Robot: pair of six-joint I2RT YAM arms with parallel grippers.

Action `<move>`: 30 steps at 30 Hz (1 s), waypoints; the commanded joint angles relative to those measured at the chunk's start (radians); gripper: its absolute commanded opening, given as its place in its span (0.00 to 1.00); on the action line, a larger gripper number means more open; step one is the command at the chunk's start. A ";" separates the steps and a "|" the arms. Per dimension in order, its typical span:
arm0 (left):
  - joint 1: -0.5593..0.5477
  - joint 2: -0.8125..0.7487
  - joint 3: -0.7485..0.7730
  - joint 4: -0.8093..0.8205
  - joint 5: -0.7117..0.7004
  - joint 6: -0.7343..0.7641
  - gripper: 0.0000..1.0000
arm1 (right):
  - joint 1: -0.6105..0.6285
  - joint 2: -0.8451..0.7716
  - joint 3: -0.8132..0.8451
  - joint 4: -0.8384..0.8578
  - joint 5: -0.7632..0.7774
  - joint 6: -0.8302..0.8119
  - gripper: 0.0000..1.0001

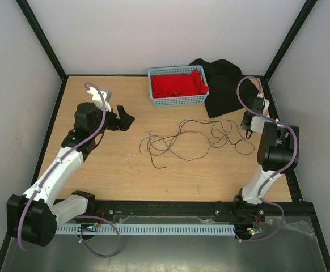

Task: Zip-tie the wires
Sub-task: Pick up the ribbon at the center of the board.

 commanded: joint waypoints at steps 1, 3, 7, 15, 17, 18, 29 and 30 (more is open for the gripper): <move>0.004 0.001 0.017 0.036 0.018 0.011 0.90 | -0.005 -0.002 -0.009 -0.027 0.009 0.002 0.21; 0.004 0.001 0.019 0.036 0.024 0.010 0.90 | -0.006 -0.009 -0.008 -0.027 0.017 -0.003 0.16; 0.007 0.004 0.018 0.036 0.033 0.006 0.90 | -0.006 -0.036 0.001 -0.024 0.036 -0.017 0.09; 0.012 0.007 0.020 0.036 0.046 -0.005 0.90 | -0.005 -0.122 0.035 0.081 -0.012 -0.031 0.00; 0.014 0.008 0.020 0.036 0.048 -0.006 0.90 | -0.003 -0.136 0.051 0.112 -0.001 -0.043 0.00; 0.015 0.007 0.019 0.037 0.052 -0.006 0.90 | -0.002 -0.143 0.060 0.129 0.011 -0.059 0.00; 0.033 -0.034 0.051 0.050 0.216 -0.024 0.90 | 0.003 -0.281 0.031 0.412 0.179 -0.175 0.00; 0.032 -0.039 0.063 0.057 0.237 -0.038 0.90 | 0.007 -0.306 0.017 0.436 0.181 -0.178 0.00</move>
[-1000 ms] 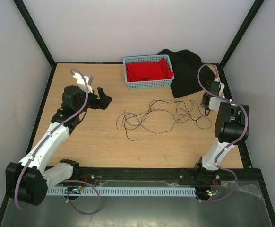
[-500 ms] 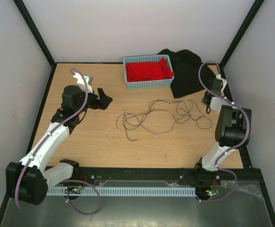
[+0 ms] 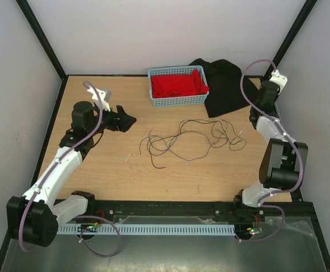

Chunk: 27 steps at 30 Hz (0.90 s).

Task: Zip-tie the wires
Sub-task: Pick up the ribbon at the center of the board.

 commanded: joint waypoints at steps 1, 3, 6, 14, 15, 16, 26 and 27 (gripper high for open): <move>0.006 -0.040 0.066 0.064 0.127 -0.040 0.90 | 0.013 -0.129 -0.034 0.193 0.074 -0.045 0.00; 0.009 -0.042 0.088 0.077 0.168 -0.077 0.90 | 0.027 -0.184 -0.058 0.241 0.106 -0.063 0.00; 0.012 -0.037 0.126 0.099 0.227 -0.138 0.90 | 0.043 -0.270 -0.110 0.322 0.161 -0.086 0.00; 0.003 0.029 0.202 0.231 0.429 -0.307 0.90 | 0.047 -0.516 -0.176 0.256 -0.098 0.102 0.00; -0.003 0.037 0.206 0.242 0.447 -0.319 0.91 | 0.055 -0.545 -0.191 0.244 -0.178 0.141 0.00; -0.007 0.048 0.210 0.250 0.461 -0.327 0.90 | 0.073 -0.573 -0.207 0.232 -0.224 0.182 0.00; -0.197 0.087 0.193 0.302 0.445 -0.244 0.91 | 0.258 -0.680 -0.346 0.318 -0.698 0.503 0.00; -0.233 0.089 0.187 0.308 0.416 -0.212 0.91 | 0.289 -0.684 -0.362 0.335 -0.700 0.524 0.00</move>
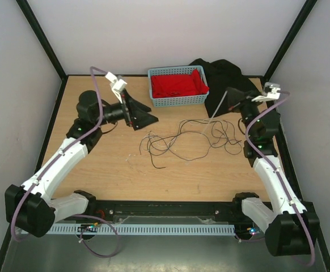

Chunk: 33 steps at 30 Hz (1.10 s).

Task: Zip-tie the wires
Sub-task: Pick up the ribbon at the center of the board.

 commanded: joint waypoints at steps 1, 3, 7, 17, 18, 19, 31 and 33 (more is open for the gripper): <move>-0.143 0.010 -0.006 0.078 -0.050 0.143 0.90 | 0.102 -0.027 -0.054 0.091 -0.182 0.189 0.00; -0.210 0.023 -0.016 0.085 -0.099 0.212 0.90 | 0.144 -0.022 -0.074 0.143 -0.216 0.218 0.00; -0.252 0.076 -0.021 0.137 -0.113 0.160 0.90 | 0.167 0.014 -0.096 0.309 -0.363 0.279 0.00; -0.250 0.186 -0.114 0.646 -0.048 -0.166 0.90 | 0.169 0.127 -0.145 0.880 -0.616 0.661 0.00; -0.251 0.207 -0.119 0.727 -0.037 -0.213 0.90 | 0.169 0.141 -0.149 0.944 -0.620 0.706 0.00; -0.251 0.229 -0.119 0.790 -0.026 -0.260 0.89 | 0.170 0.154 -0.150 1.000 -0.624 0.744 0.00; -0.345 0.298 -0.053 0.897 0.035 -0.302 0.85 | 0.189 0.119 -0.146 1.046 -0.615 0.770 0.00; -0.363 0.306 -0.038 0.913 0.043 -0.303 0.84 | 0.193 0.113 -0.143 1.048 -0.612 0.772 0.00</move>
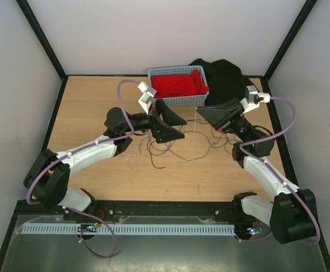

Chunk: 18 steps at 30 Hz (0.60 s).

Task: Zip-tie the wires
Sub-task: Pick up the ribbon at the center of the board.

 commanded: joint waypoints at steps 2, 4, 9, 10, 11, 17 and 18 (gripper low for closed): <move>-0.046 0.019 0.061 0.118 0.035 -0.015 0.83 | 0.016 -0.037 0.002 0.093 0.002 0.017 0.00; -0.061 0.026 0.071 0.127 0.037 -0.014 0.82 | 0.022 -0.042 0.003 0.093 0.008 0.019 0.00; -0.088 0.045 0.093 0.140 0.035 -0.010 0.79 | 0.041 -0.046 0.009 0.093 0.014 0.017 0.00; -0.093 0.050 0.097 0.141 0.035 -0.010 0.79 | 0.046 -0.045 0.010 0.094 0.015 0.015 0.00; -0.098 0.054 0.102 0.144 0.035 -0.011 0.78 | 0.052 -0.044 0.011 0.093 0.017 0.015 0.00; -0.127 0.078 0.131 0.166 0.043 -0.021 0.69 | 0.071 -0.038 0.009 0.088 0.020 -0.003 0.00; -0.131 0.081 0.132 0.168 0.044 -0.018 0.65 | 0.073 -0.037 0.007 0.089 0.020 -0.003 0.00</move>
